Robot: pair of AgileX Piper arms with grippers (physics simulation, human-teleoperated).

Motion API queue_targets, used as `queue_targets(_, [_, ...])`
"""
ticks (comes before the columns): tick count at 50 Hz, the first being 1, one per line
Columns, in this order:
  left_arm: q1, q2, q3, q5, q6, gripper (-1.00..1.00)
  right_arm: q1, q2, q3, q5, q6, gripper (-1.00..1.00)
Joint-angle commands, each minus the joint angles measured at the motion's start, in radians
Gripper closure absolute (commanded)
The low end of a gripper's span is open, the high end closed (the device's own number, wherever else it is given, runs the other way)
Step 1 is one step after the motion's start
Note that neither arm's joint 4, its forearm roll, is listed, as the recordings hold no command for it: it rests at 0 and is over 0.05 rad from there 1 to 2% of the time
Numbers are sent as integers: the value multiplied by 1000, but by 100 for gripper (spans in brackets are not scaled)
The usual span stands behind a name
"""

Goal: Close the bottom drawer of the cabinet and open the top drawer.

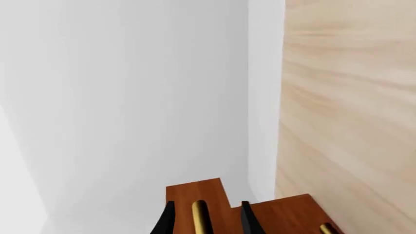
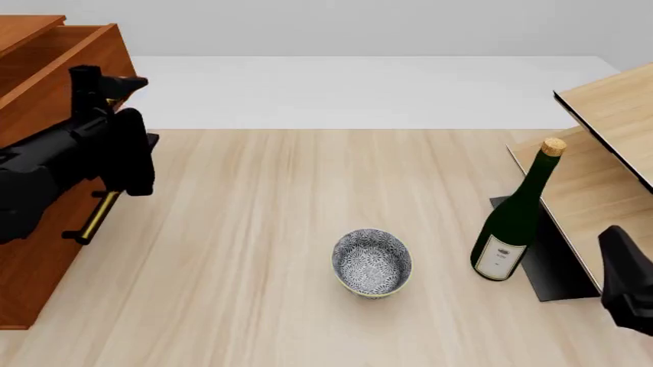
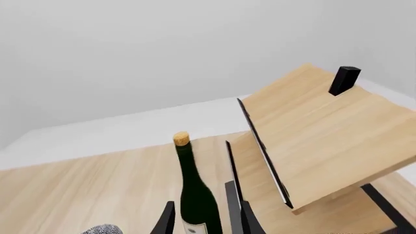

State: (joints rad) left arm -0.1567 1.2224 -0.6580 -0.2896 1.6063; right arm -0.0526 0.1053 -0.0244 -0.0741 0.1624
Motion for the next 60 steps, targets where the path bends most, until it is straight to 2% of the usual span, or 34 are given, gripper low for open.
queue_targets(1, [0, -10, -6, 6, 20, -100, -20, 32, 0, -29, 33, -100])
queue_targets(10, [11, -57, -50, 92, 3, -100, -35, 60, -1, -53, 74, -100])
queue_targets(12, [-13, -46, -104, 171, -47, -100, -40, 64, 0, -57, 80, -100])
queue_targets(15, [-1, -49, -109, 169, -35, -100, -48, 78, 0, -71, 92, -100])
queue_targets(16, [-22, -46, -146, 223, -73, -100, -51, 89, 3, -83, 97, -100])
queue_targets(18, [-8, -57, -130, 207, -51, -100, -53, 93, 3, -89, 100, -100])
queue_targets(19, [-23, -55, -168, 252, -87, -100, -54, 101, 5, -96, 110, -100])
queue_targets(22, [-16, -68, -181, 279, -90, -100, -52, 105, 5, -100, 118, -100])
queue_targets(27, [-35, -71, -270, 403, -168, -100, -51, 110, 9, -108, 129, -100])
queue_targets(29, [-15, -78, -281, 408, -167, -100, -50, 108, 10, -106, 132, -100])
queue_targets(30, [-30, -66, -332, 453, -213, -100, -50, 107, 11, -106, 134, -100])
queue_targets(32, [-6, -80, -329, 450, -203, -100, -51, 108, 12, -108, 136, -100])
queue_targets(34, [-28, -71, -393, 516, -257, -100, -51, 104, 11, -104, 139, -100])
queue_targets(35, [-19, -79, -387, 515, -248, -100, -51, 104, 11, -104, 140, -100])
queue_targets(39, [-40, -65, -505, 611, -335, -100, -49, 104, 10, -104, 142, -100])
queue_targets(40, [-69, -45, -580, 680, -393, -100, -48, 102, 9, -102, 141, -100])
queue_targets(44, [-108, -17, -694, 781, -482, -100, -45, 91, 7, -89, 147, -100])
queue_targets(45, [-120, -5, -753, 810, -538, -100, -45, 90, 7, -88, 148, -100])
queue_targets(47, [-104, -11, -762, 833, -541, -100, -46, 91, 8, -90, 147, -100])
queue_targets(51, [-117, 12, -869, 918, -639, -100, -44, 82, 7, -81, 144, -100])
queue_targets(53, [-98, -8, -835, 907, -608, -100, -43, 81, 6, -79, 143, -100])
queue_targets(54, [-112, 20, -919, 961, -692, -100, -43, 79, 5, -77, 142, -100])
queue_targets(55, [-102, 16, -908, 961, -678, -100, -42, 80, 5, -78, 141, -100])
queue_targets(56, [-102, 21, -922, 970, -694, -100, -42, 79, 5, -77, 140, -100])
queue_targets(57, [-112, 44, -980, 1009, -751, -100, -41, 78, 5, -75, 139, -100])
queue_targets(59, [-107, 63, -1030, 1054, -796, -100, -40, 78, 4, -75, 139, -100])
queue_targets(60, [-117, 92, -1093, 1107, -859, -100, -39, 77, 4, -74, 138, -100])
